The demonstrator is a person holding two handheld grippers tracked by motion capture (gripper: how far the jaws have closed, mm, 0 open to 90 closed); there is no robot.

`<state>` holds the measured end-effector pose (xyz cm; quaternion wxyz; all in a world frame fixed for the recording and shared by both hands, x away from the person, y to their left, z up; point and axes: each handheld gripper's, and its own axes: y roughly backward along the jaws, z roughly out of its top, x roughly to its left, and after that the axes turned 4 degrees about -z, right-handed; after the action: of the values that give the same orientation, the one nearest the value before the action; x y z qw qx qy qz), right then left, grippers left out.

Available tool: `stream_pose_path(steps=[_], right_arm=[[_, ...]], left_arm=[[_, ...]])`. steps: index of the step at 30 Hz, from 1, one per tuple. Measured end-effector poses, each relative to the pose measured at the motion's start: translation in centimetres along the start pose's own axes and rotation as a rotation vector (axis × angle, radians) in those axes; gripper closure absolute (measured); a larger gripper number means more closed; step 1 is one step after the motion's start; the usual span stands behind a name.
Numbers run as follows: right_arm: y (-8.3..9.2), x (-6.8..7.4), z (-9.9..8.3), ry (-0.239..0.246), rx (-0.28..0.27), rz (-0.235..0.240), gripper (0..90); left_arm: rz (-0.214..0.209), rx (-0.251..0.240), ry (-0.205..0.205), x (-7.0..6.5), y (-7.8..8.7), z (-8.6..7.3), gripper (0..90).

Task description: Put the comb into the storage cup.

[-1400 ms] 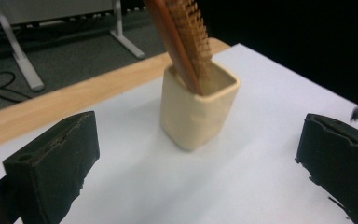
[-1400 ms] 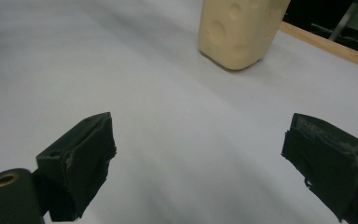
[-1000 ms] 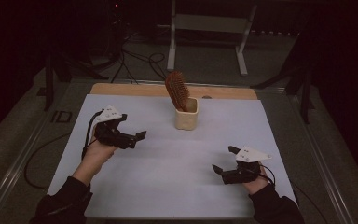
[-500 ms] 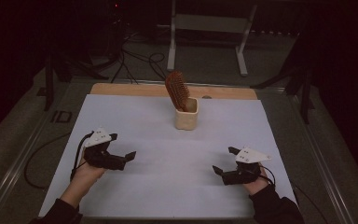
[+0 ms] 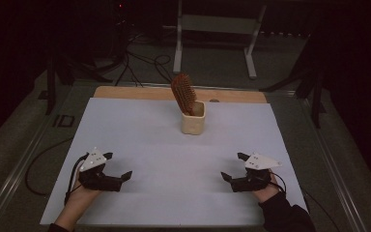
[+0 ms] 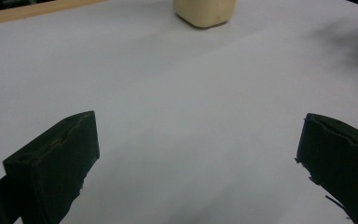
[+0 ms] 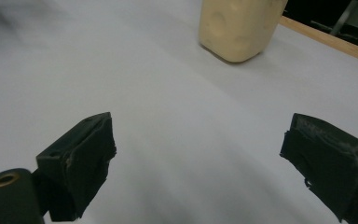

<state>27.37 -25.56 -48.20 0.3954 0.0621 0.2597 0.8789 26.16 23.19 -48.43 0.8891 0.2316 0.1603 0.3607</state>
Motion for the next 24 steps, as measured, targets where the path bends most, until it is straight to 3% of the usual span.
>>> stream_pose_path(steps=[14,18,24], right_arm=[[-0.1,0.0,-0.2,0.006,0.004,0.004,8.0],[-0.1,0.0,-0.2,0.008,0.003,0.01,8.0],[-0.2,0.0,-0.3,-0.007,0.003,0.01,8.0]], left_arm=[[0.072,-0.004,0.051,1.2,2.9,-3.9,0.0],[0.08,-0.016,0.082,1.4,3.5,-4.8,0.0],[0.078,-0.037,0.097,1.0,4.1,-5.6,0.0]])
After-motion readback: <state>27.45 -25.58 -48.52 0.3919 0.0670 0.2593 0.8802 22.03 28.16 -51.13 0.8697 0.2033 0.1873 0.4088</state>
